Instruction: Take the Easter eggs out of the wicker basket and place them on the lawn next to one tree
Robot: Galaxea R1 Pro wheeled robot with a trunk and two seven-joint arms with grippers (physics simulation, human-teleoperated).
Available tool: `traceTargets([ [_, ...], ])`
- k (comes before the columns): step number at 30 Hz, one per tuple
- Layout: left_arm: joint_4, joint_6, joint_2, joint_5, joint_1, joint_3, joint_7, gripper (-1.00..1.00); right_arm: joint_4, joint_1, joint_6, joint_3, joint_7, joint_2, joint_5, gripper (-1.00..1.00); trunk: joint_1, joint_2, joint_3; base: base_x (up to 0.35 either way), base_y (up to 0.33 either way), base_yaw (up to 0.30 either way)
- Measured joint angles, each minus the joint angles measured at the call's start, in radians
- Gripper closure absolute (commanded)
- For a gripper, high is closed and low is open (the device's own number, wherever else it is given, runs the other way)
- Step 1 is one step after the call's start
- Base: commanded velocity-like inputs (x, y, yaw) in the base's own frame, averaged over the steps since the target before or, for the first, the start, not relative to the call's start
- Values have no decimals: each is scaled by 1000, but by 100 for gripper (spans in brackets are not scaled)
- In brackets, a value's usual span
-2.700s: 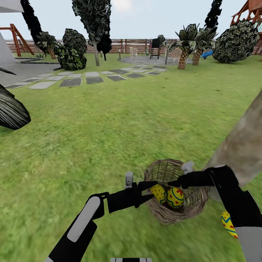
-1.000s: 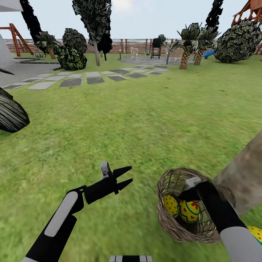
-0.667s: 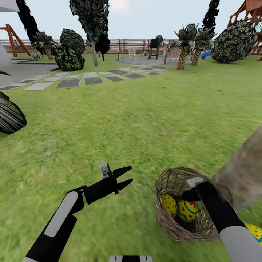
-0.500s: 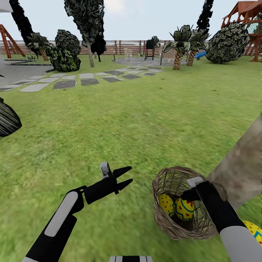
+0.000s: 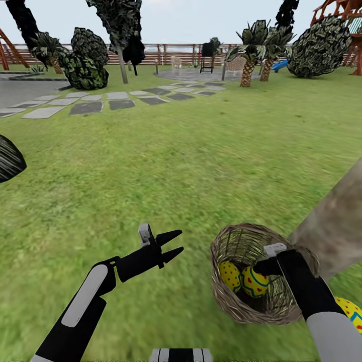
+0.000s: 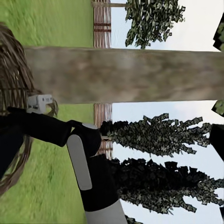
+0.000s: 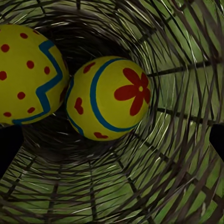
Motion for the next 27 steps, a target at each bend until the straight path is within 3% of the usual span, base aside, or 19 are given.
traceTargets([
  [27, 0, 2, 0, 0, 0, -4, -1, -100, -6, 0, -160, -5, -5, 0, 0, -100, 12, -6, -104, 0, 0, 0],
])
